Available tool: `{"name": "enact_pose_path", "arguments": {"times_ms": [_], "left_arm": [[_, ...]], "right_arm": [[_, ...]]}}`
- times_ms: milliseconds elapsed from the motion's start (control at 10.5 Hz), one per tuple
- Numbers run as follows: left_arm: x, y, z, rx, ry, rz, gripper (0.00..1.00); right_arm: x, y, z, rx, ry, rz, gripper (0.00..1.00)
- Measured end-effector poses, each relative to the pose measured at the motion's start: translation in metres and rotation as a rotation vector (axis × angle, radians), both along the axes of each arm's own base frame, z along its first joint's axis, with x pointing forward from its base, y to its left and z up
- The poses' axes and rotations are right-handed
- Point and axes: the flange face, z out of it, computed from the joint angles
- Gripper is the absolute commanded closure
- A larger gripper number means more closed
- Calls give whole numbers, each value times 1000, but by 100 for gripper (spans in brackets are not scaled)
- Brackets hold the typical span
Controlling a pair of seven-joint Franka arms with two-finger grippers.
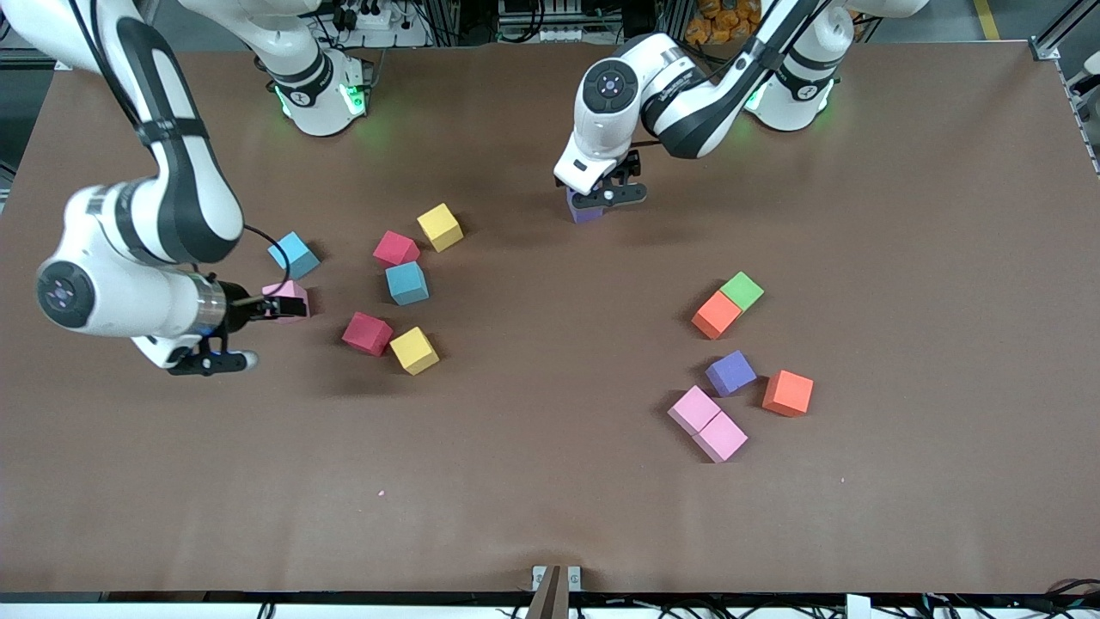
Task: Form number 2 with 11 blocks
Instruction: 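Grasp the purple cube with the left gripper while the right gripper grasps the red cube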
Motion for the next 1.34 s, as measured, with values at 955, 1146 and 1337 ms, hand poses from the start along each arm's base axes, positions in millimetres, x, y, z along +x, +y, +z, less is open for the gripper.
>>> {"name": "enact_pose_path", "arguments": {"times_ms": [955,1146,1337], "left_arm": [[-18,-17,-73,31,21,105,0],[-20,-17,-80,39,34,122,0],[-21,-18,-88,38,44,141,7]], "right_arm": [[14,77,-88,-99,-51,-365,0],[7,82,-107,-105,-75,-409,0],[-2,87,-120,-109,-81,-414,0]]}}
